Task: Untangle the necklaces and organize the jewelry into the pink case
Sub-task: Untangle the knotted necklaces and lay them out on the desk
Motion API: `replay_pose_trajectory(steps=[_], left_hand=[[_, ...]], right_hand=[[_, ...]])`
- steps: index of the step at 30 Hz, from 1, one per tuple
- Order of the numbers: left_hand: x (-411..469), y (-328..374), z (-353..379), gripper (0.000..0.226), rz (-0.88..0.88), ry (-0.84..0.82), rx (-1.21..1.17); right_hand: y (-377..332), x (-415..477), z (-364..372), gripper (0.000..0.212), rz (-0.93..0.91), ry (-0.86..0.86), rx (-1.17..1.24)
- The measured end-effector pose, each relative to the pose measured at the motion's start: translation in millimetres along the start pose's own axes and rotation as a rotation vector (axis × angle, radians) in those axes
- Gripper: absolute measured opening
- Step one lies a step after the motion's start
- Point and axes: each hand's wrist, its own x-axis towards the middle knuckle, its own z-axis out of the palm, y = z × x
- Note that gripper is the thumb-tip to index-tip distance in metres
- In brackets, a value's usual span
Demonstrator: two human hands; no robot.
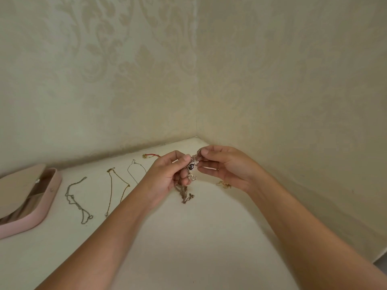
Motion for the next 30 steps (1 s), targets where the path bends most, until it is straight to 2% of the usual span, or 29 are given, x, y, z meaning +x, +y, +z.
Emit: replay_pose_trajectory(steps=[5, 8, 10, 12, 14, 19, 21, 24, 27, 30], left_hand=[[1, -1, -2, 0.022, 0.029, 0.046, 0.057], [4, -5, -5, 0.017, 0.075, 0.085, 0.094], [4, -6, -5, 0.017, 0.107, 0.106, 0.140], [4, -5, -5, 0.015, 0.128, 0.142, 0.124], [4, -2, -5, 0.014, 0.123, 0.180, 0.029], [5, 7, -2, 0.014, 0.065, 0.178, -0.335], [4, 9, 0, 0.016, 0.033, 0.183, -0.398], [2, 9, 0, 0.019, 0.021, 0.186, -0.248], [-1, 7, 0, 0.018, 0.051, 0.151, -0.089], [-4, 3, 1, 0.017, 0.060, 0.072, 0.066]], right_hand=[[3, 0, 6, 0.009, -0.023, -0.015, -0.049], [0, 0, 3, 0.004, -0.047, 0.001, -0.041], [-1, 0, 0, 0.014, -0.047, 0.004, -0.057], [0, 0, -2, 0.011, -0.047, 0.008, -0.050], [0, 0, -1, 0.005, -0.049, 0.018, -0.021], [2, -1, 6, 0.011, -0.051, -0.003, -0.003], [2, -1, 6, 0.011, -0.047, -0.012, -0.004], [-3, -3, 2, 0.011, -0.039, -0.018, -0.061], [-5, -6, 0, 0.003, -0.016, -0.061, -0.253], [-2, -6, 2, 0.021, 0.039, -0.174, -0.371]])
